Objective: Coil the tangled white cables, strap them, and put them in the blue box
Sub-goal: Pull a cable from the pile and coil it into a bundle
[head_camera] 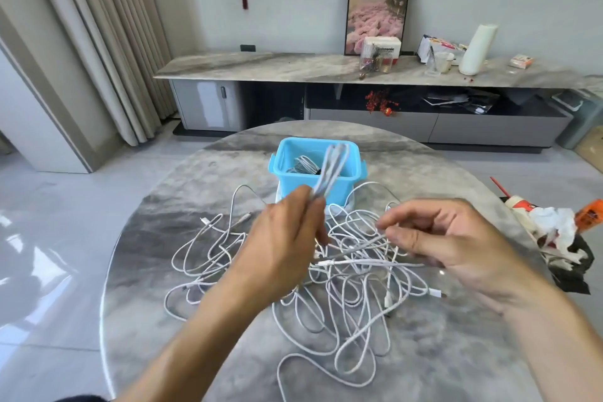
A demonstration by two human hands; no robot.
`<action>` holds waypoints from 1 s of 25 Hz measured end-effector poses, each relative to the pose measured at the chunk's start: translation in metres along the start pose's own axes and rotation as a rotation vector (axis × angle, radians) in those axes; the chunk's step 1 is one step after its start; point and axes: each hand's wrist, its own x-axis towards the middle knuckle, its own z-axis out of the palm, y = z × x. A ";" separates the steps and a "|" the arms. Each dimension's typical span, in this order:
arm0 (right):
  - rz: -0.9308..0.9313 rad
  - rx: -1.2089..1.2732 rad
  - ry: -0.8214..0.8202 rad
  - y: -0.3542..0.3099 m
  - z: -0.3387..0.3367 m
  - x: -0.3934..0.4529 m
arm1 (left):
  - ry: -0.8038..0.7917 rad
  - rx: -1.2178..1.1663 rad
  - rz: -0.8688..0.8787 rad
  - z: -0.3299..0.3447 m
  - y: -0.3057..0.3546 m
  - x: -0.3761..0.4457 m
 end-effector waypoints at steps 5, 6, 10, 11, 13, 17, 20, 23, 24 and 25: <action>0.053 0.733 0.165 0.001 -0.001 0.003 | -0.365 -0.184 0.101 0.032 0.003 -0.011; 0.047 0.811 0.185 0.003 0.002 0.005 | -0.362 -0.280 0.075 0.035 0.002 -0.012; 0.047 1.031 0.261 0.012 0.028 0.013 | -0.302 -0.462 -0.023 0.046 0.002 -0.013; 0.057 1.054 0.281 0.013 0.032 0.014 | -0.313 -0.482 -0.032 0.047 0.002 -0.013; 0.066 1.039 0.299 0.016 0.036 0.014 | -0.353 -0.506 -0.055 0.048 0.000 -0.012; 0.013 0.732 0.247 0.013 0.030 0.013 | -0.392 -0.338 -0.152 0.046 -0.007 -0.011; -0.040 0.315 0.349 0.013 0.018 0.014 | -0.423 -0.388 -0.194 0.046 -0.005 -0.012; -0.075 0.270 0.448 0.016 0.018 0.015 | -0.446 -0.479 -0.175 0.042 -0.001 -0.015; -0.084 0.263 0.478 0.018 0.022 0.015 | -0.453 -0.515 -0.190 0.043 0.000 -0.016; -0.094 0.265 0.508 0.021 0.026 0.016 | -0.461 -0.558 -0.209 0.044 0.000 -0.018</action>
